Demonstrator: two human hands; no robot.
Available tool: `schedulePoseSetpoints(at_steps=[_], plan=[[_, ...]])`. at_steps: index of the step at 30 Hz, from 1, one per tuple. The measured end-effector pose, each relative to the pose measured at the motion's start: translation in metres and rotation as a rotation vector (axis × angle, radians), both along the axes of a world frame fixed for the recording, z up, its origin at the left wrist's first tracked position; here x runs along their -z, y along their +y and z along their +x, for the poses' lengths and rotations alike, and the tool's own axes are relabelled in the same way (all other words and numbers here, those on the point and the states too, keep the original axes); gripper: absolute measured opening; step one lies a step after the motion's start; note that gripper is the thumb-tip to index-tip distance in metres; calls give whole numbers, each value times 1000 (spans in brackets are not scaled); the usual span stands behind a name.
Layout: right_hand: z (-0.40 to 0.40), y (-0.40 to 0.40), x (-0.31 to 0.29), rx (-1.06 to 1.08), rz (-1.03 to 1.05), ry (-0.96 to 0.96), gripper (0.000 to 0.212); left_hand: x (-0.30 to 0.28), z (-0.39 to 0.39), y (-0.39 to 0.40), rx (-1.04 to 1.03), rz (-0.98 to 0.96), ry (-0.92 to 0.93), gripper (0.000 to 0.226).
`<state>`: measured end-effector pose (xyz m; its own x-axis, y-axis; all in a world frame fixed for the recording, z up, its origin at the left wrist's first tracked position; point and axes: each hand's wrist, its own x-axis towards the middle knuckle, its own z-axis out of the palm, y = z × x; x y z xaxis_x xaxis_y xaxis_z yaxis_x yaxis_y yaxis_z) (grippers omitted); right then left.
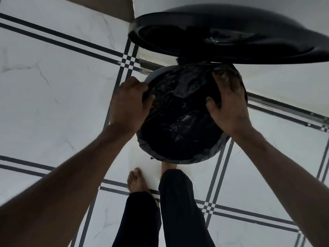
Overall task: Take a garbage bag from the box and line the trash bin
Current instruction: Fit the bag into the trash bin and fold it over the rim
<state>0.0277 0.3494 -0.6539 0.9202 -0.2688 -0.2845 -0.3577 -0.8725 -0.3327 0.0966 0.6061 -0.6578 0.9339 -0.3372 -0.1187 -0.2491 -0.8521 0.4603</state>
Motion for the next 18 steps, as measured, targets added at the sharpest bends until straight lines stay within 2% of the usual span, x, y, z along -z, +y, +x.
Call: schedulePoseSetpoints(at_steps=[3,6,9,14,16,18], plan=[[7,-9,8,24,133,-29,65,1,16,-1,-142,-149,79,17],[16,-19,10,-30,183,-60,56,6,40,-1,-230,-186,172,13],[25,-25,10,166,414,-5,44,19,61,-3,-299,-229,327,17],[34,-28,23,393,617,73,35,29,75,-6,-172,-167,387,34],[41,-32,26,489,703,87,32,28,71,-6,-118,-191,406,37],[47,-40,29,597,805,140,38,22,80,-8,-129,-303,504,36]])
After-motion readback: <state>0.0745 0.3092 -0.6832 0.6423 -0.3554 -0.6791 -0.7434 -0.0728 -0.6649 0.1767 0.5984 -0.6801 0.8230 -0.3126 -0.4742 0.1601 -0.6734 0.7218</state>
